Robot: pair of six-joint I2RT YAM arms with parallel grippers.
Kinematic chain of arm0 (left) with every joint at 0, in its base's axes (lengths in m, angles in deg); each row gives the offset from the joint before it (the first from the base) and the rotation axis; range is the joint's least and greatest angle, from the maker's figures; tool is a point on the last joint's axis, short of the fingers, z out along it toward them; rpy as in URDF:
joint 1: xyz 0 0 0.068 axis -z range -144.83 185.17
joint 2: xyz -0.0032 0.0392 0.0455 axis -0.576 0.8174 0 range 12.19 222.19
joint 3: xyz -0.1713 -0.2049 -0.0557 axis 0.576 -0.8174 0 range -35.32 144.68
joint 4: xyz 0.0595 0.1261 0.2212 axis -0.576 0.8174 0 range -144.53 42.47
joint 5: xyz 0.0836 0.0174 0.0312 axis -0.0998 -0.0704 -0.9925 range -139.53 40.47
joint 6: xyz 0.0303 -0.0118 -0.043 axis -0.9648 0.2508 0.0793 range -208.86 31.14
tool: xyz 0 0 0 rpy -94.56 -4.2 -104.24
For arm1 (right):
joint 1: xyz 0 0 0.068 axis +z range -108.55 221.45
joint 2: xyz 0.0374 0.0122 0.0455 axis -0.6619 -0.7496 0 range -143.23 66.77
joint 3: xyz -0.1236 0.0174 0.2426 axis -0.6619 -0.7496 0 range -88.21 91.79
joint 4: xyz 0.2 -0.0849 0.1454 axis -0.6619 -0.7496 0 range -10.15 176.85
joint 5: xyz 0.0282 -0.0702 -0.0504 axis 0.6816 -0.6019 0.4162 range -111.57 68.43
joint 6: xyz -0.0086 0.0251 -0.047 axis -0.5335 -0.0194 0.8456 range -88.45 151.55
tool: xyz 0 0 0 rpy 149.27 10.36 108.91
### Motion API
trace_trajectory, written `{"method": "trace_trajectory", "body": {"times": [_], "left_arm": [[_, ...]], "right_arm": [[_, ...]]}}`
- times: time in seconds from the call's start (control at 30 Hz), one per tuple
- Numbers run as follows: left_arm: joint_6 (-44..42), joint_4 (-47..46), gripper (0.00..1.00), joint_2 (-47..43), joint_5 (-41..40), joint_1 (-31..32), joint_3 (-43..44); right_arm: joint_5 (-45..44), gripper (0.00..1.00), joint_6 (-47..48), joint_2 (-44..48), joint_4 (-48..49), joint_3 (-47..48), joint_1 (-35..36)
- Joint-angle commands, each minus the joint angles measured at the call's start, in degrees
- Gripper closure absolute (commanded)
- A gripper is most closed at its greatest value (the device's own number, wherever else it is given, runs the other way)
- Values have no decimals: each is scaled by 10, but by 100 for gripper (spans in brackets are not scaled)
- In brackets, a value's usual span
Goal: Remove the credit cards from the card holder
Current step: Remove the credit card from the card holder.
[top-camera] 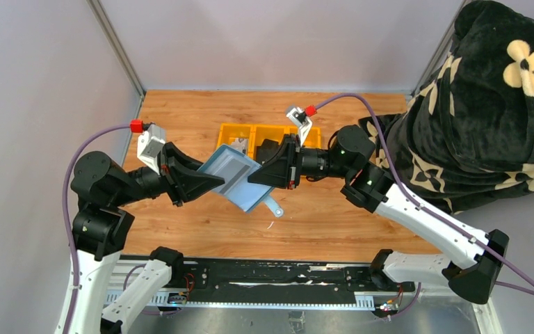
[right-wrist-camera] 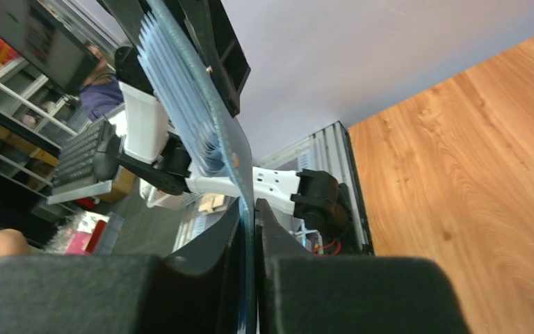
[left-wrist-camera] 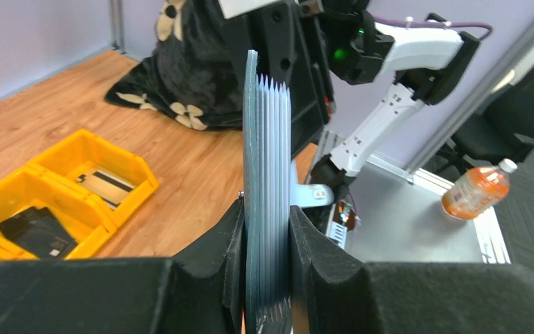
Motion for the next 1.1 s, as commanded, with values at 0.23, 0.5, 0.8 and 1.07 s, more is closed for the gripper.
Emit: {"method": "trace_trajectory", "body": {"times": [0.23,0.5,0.8,1.07], "left_arm": [[-17,4,64,9,-17,3,-17],[-39,28,62,3,-16,4,-11],[-76,59,69,-10,-51,3,-8],[-18,3,70,-14,-32,4,-31]], "right_arm": [[-28,100,34,-8,-73,41,15],[-32,100,36,-3,-82,41,14],[-5,100,18,3,-49,38,15],[20,100,13,-4,-21,38,32]]}}
